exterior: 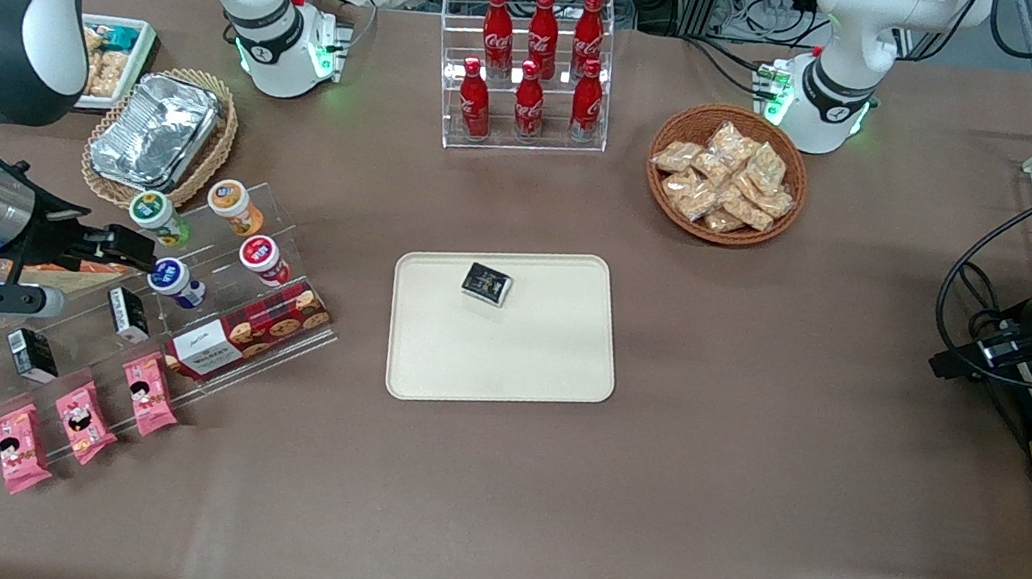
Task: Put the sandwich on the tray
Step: 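Move the right gripper over the plastic-wrapped sandwich on the rack and grasp it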
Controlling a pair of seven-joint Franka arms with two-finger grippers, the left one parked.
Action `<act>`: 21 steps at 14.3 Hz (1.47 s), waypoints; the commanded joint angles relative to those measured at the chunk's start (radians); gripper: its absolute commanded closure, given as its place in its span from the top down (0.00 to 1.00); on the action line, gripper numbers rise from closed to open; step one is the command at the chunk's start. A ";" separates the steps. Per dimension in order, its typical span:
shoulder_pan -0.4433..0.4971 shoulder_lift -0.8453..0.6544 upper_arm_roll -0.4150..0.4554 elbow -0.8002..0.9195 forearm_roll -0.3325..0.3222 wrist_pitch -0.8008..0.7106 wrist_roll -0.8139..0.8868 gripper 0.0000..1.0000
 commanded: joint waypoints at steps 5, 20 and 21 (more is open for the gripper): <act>-0.005 0.006 0.003 0.015 0.003 0.001 -0.006 0.98; -0.309 0.036 -0.050 0.004 -0.089 0.090 -0.571 0.98; -0.330 0.052 -0.051 0.004 -0.091 0.119 -0.631 0.98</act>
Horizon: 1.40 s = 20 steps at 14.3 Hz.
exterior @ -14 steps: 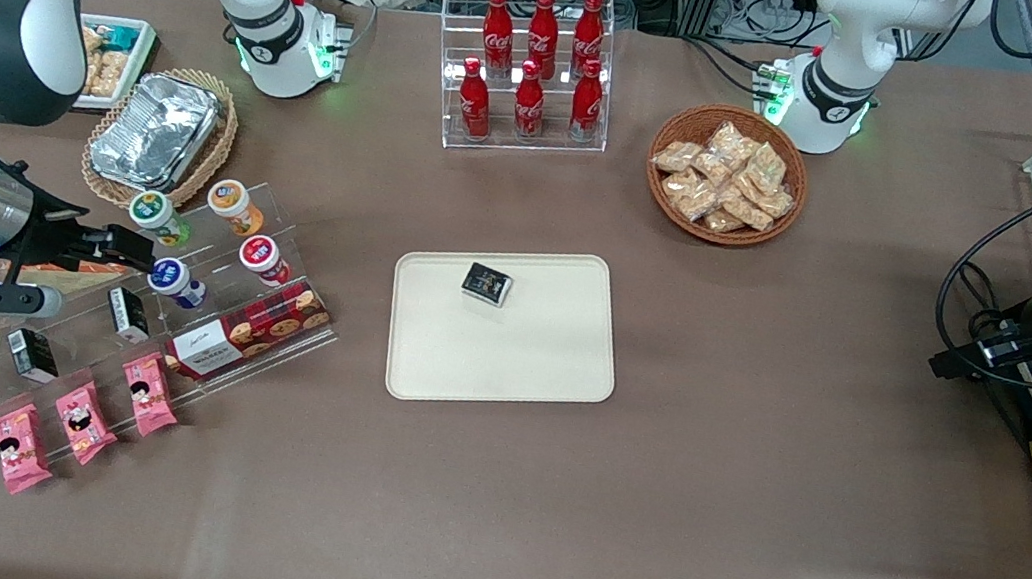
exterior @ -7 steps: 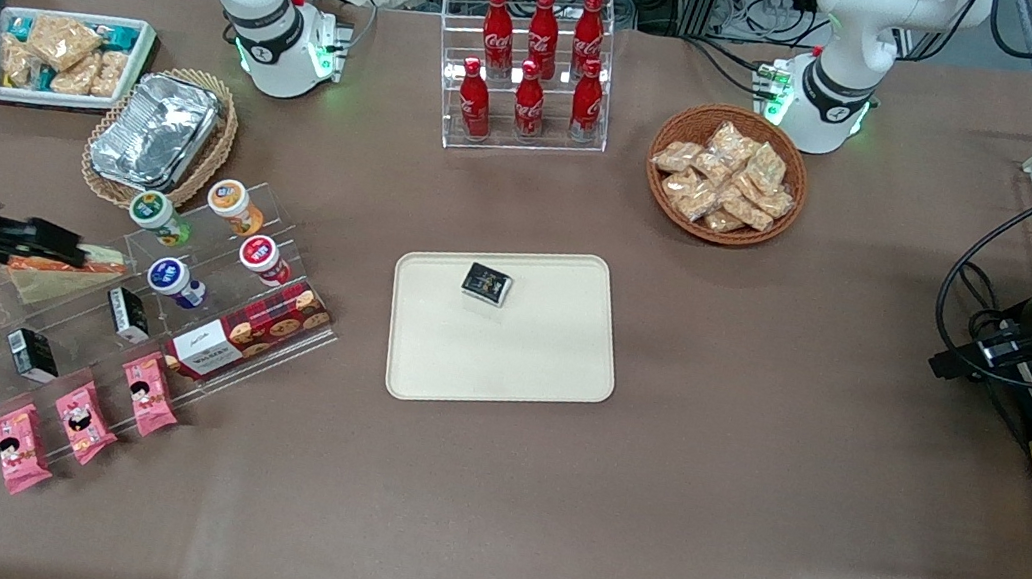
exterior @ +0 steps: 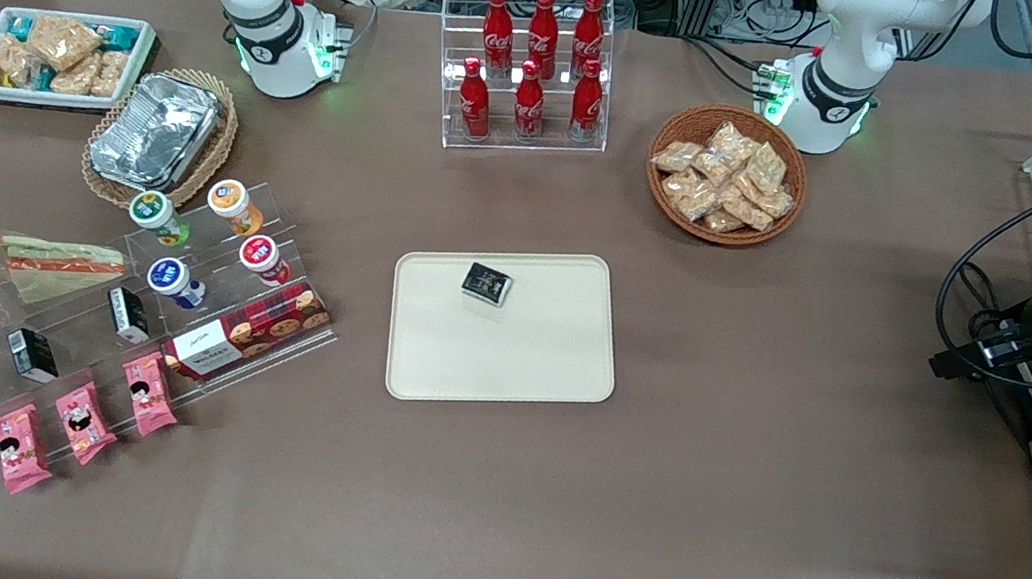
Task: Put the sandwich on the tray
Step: 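Move the right gripper over the plastic-wrapped sandwich on the rack and grasp it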
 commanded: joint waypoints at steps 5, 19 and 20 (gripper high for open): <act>-0.096 0.103 0.000 0.006 -0.006 0.220 -0.425 0.98; -0.181 0.175 0.002 -0.106 0.002 0.398 -0.781 0.98; -0.181 0.173 0.002 -0.126 0.005 0.406 -0.777 0.97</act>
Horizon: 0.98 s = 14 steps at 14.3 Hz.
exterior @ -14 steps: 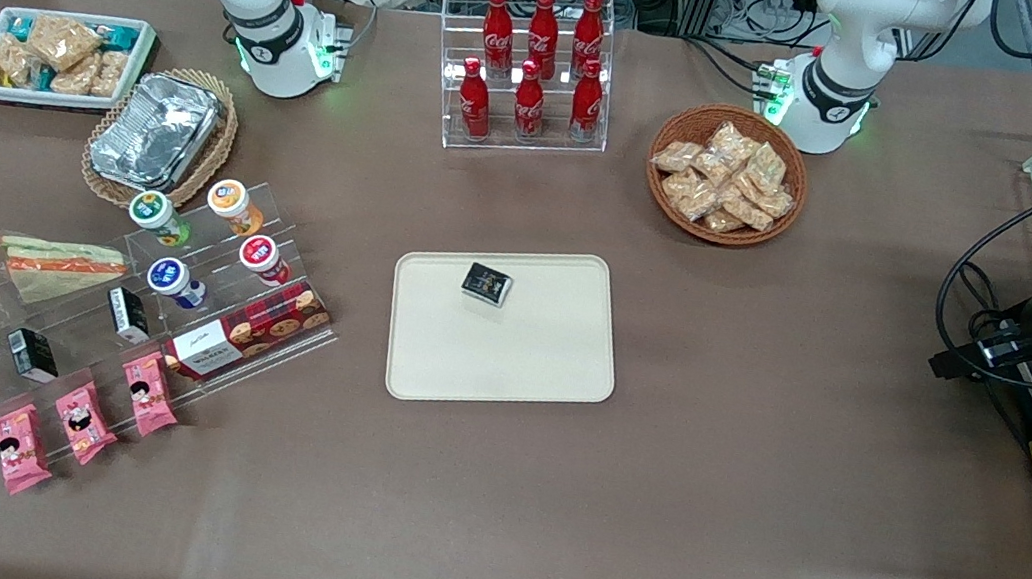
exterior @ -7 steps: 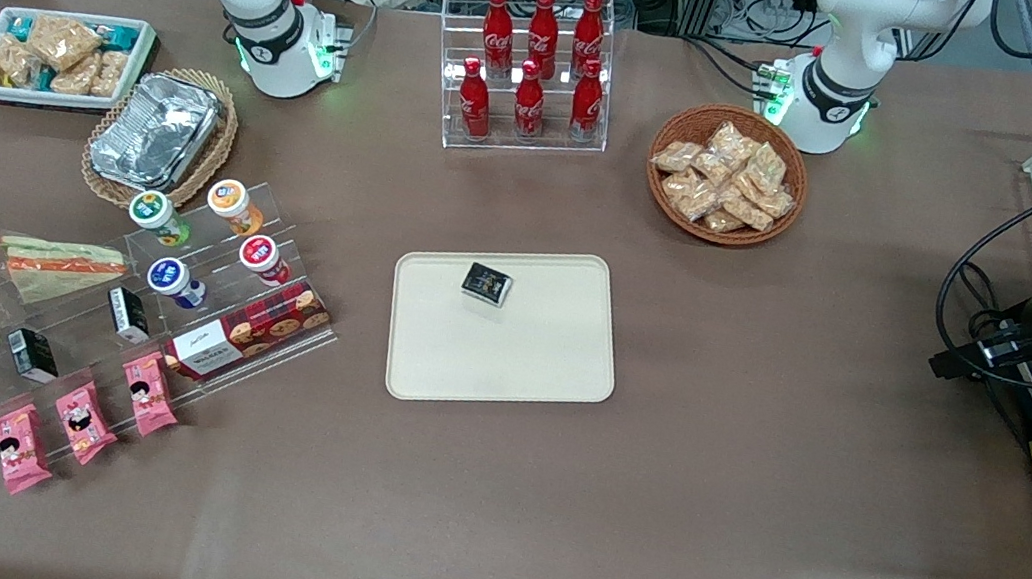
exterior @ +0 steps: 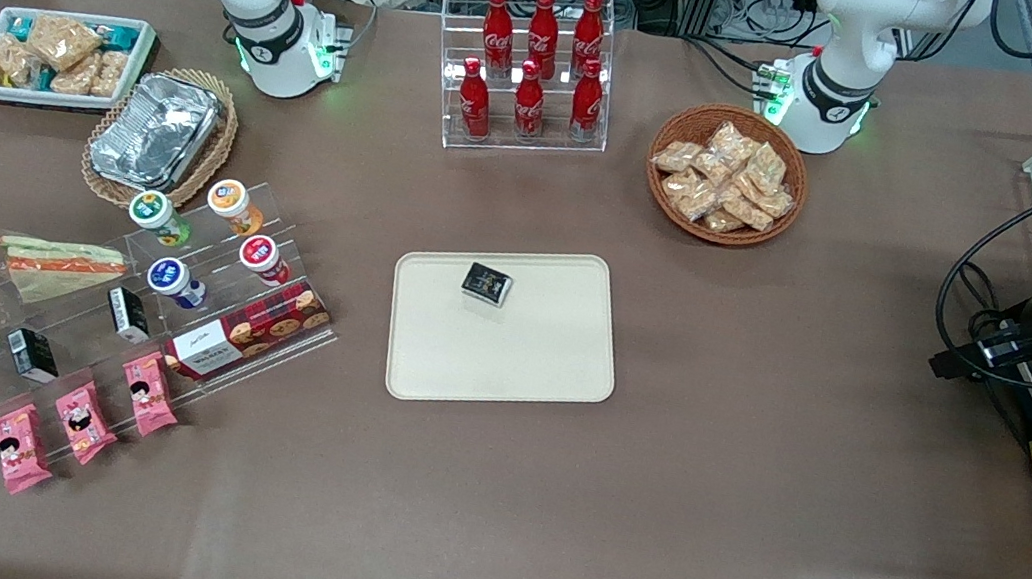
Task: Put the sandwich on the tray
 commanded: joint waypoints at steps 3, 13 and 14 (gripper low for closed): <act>-0.009 -0.015 0.006 -0.095 0.053 0.062 -0.014 0.93; 0.003 -0.023 0.007 0.004 0.039 -0.062 -0.014 0.15; 0.003 -0.023 0.009 0.030 0.042 -0.094 -0.014 0.15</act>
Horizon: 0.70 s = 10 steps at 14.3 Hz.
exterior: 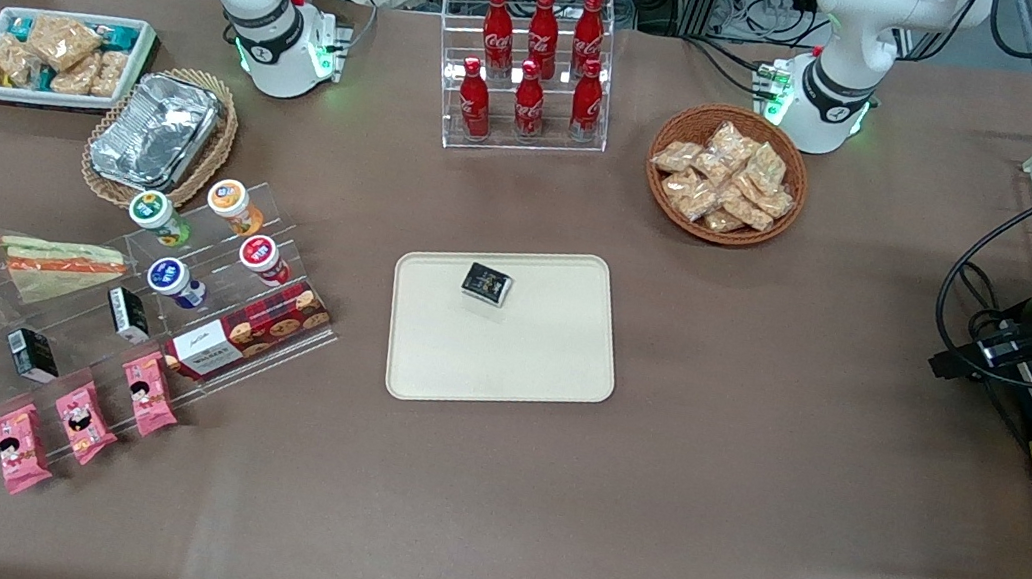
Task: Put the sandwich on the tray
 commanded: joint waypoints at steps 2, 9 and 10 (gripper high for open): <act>0.007 -0.013 0.013 0.118 0.011 -0.158 -0.009 0.15; 0.214 -0.114 0.082 0.169 0.021 -0.303 -0.007 0.16; 0.251 -0.133 0.104 0.169 0.022 -0.303 -0.007 0.16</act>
